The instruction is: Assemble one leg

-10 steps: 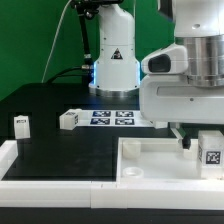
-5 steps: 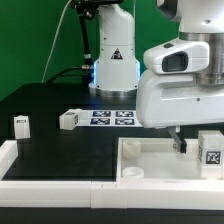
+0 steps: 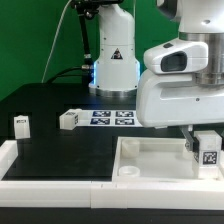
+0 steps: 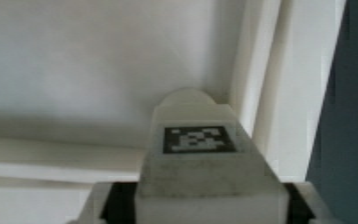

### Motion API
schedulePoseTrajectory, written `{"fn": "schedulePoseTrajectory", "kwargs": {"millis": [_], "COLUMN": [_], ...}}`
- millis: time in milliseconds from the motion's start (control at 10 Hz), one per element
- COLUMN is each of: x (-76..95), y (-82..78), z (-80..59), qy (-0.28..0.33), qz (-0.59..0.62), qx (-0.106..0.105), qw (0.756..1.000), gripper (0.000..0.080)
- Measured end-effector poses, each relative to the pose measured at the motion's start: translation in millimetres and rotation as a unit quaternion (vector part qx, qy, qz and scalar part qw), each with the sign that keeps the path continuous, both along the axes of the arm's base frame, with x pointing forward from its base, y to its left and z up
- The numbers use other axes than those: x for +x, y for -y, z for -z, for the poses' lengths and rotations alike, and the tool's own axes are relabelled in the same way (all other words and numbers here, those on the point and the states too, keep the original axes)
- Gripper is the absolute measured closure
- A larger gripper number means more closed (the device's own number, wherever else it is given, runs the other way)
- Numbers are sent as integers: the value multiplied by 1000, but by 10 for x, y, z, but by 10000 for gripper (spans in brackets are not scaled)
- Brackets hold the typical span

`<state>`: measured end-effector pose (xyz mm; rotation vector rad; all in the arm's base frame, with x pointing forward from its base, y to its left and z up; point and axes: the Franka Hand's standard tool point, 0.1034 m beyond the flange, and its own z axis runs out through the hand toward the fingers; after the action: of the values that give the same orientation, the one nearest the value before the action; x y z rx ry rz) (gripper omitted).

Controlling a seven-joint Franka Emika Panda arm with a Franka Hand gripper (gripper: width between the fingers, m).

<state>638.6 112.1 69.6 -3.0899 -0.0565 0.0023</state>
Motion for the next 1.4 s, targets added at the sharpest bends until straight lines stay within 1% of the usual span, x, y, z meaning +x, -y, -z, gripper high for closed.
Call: {"fn": "schedulePoseTrajectory", "kwargs": {"millis": [100, 200, 300, 400, 500, 600, 800, 1100, 1200, 1300, 1400], "x": [0, 0, -1, 1, -4, -14, -33, -55, -68, -76, -78], "y": [1, -2, -10, -15, 0, 40, 143, 277, 334, 362, 359], "z": [0, 0, 1, 1, 3, 4, 1, -10, -13, -14, -7], "qy": [0, -1, -4, -6, -7, -11, -13, -9, -9, -10, -11], "qz": [0, 26, 85, 158, 194, 259, 332, 444, 466, 471, 471], "qx": [0, 0, 3, 6, 5, 2, -8, -32, -40, -44, -44], "qw": [1000, 1000, 996, 987, 981, 966, 943, 895, 884, 881, 881], "gripper": [509, 509, 509, 509, 509, 509, 506, 493, 493, 488, 408]}}
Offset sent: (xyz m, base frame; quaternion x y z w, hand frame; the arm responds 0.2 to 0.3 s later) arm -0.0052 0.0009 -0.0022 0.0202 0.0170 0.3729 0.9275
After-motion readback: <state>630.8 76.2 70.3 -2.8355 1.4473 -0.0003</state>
